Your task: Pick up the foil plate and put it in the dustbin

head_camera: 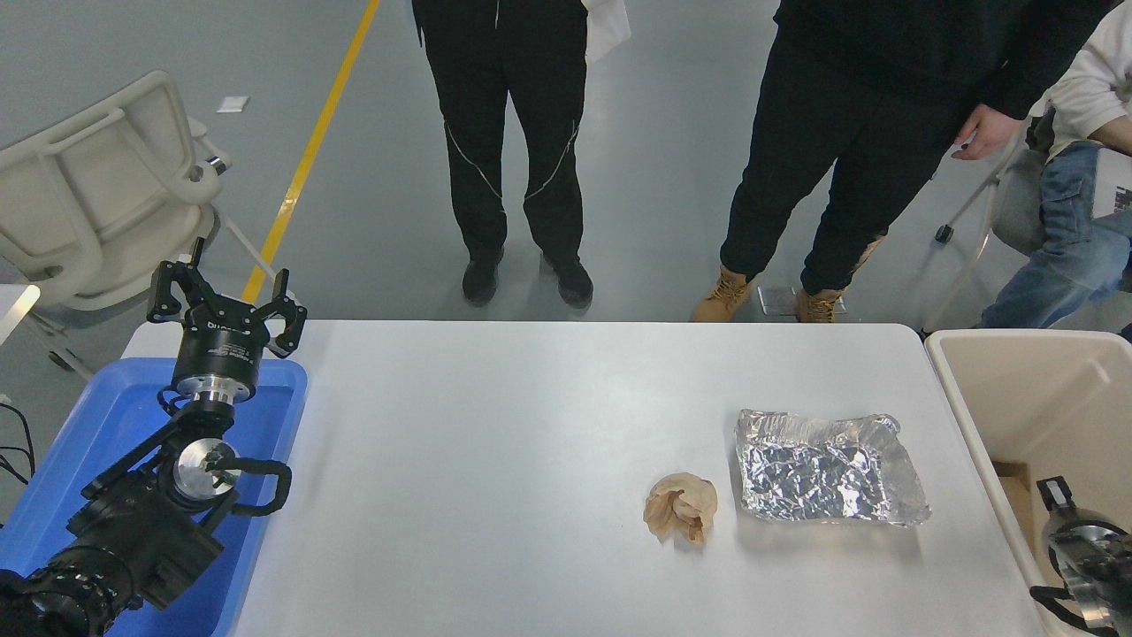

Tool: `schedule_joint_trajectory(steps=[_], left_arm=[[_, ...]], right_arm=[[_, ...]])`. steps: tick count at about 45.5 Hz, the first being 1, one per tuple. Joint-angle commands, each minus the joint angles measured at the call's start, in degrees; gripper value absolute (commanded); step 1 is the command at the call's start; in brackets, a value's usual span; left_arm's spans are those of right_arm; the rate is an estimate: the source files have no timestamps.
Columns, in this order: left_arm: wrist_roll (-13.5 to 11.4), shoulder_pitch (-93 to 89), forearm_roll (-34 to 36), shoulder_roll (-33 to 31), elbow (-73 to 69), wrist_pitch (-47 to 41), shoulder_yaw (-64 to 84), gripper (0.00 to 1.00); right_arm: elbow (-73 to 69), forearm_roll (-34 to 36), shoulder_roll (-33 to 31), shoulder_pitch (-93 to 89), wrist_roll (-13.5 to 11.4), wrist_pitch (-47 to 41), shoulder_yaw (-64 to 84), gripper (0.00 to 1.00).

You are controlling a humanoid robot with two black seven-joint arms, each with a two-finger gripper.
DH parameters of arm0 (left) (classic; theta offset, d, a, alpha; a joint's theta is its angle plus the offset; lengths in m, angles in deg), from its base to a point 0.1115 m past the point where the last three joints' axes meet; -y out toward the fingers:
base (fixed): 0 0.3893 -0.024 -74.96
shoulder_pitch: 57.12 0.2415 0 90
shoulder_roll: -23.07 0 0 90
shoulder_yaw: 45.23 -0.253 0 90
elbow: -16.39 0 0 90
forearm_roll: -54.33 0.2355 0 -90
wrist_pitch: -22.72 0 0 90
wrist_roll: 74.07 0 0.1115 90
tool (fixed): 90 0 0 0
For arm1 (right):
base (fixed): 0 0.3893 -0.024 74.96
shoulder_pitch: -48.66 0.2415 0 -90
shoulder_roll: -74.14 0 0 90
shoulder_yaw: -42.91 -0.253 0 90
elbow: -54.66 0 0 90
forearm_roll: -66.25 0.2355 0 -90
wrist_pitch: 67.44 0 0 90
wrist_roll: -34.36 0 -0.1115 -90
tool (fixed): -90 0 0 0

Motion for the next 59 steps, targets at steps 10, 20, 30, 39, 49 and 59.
schedule_joint_trajectory(steps=[10,20,30,39,49,59], left_arm=[[0.0,0.0,0.0,0.0,0.1,0.0,0.0,0.99],[0.0,0.0,0.0,0.0,0.1,0.0,0.0,0.99],[0.0,0.0,0.0,0.0,0.0,0.0,0.0,0.99],[0.0,0.0,0.0,0.0,0.0,0.0,0.0,0.99],[0.0,0.0,0.0,0.0,0.0,0.0,0.0,0.99],[0.0,0.0,0.0,0.0,0.1,0.0,0.0,0.99]], right_arm=[[-2.0,0.1,-2.6,4.0,-0.5,-0.3,0.9,0.00],[-13.8,-0.4,-15.0,13.9,-0.7,-0.3,6.2,0.55],[-24.4,-0.5,-22.2,27.5,-0.7,-0.3,23.4,0.77],[-31.0,-1.0,-25.1,39.9,-0.7,-1.0,29.3,1.00],[-39.1,-0.9,-26.0,52.9,-0.6,-4.0,36.1,1.00],[-50.0,-1.0,-25.7,70.9,-0.5,-10.4,45.3,1.00]])
